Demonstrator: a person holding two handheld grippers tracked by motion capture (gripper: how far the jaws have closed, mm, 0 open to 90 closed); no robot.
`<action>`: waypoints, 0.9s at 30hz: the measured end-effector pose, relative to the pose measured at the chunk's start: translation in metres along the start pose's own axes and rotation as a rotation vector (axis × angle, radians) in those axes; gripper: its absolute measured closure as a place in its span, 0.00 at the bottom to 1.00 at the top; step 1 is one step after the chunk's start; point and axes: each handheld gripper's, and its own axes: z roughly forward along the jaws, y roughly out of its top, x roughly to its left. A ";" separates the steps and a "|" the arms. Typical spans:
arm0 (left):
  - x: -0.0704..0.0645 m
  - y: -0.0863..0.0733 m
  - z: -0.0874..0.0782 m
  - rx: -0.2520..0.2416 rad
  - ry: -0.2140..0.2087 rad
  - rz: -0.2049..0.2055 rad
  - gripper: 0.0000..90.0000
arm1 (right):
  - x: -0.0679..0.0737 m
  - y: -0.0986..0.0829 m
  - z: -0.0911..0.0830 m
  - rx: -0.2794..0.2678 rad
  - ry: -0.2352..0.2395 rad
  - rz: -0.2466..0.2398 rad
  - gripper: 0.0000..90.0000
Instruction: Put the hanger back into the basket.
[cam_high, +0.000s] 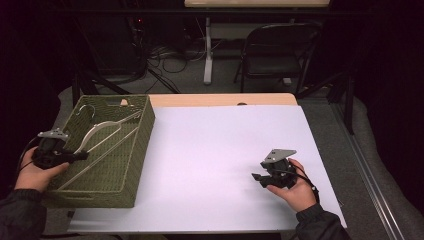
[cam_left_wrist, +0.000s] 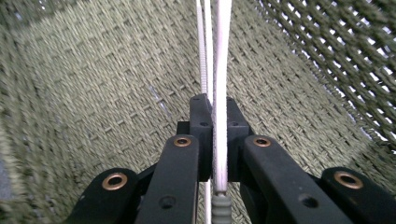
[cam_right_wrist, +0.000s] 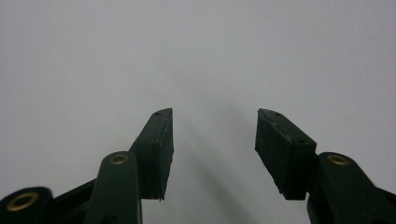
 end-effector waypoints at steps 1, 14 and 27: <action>0.000 0.000 0.000 0.000 0.000 0.000 0.97 | 0.000 0.000 0.000 0.000 0.000 0.000 0.52; 0.003 -0.002 0.013 0.109 0.034 -0.043 0.90 | 0.001 -0.002 0.000 -0.019 0.004 0.007 0.52; -0.003 -0.001 -0.013 -0.073 0.071 -0.020 0.46 | 0.001 -0.004 0.001 -0.027 0.004 0.012 0.52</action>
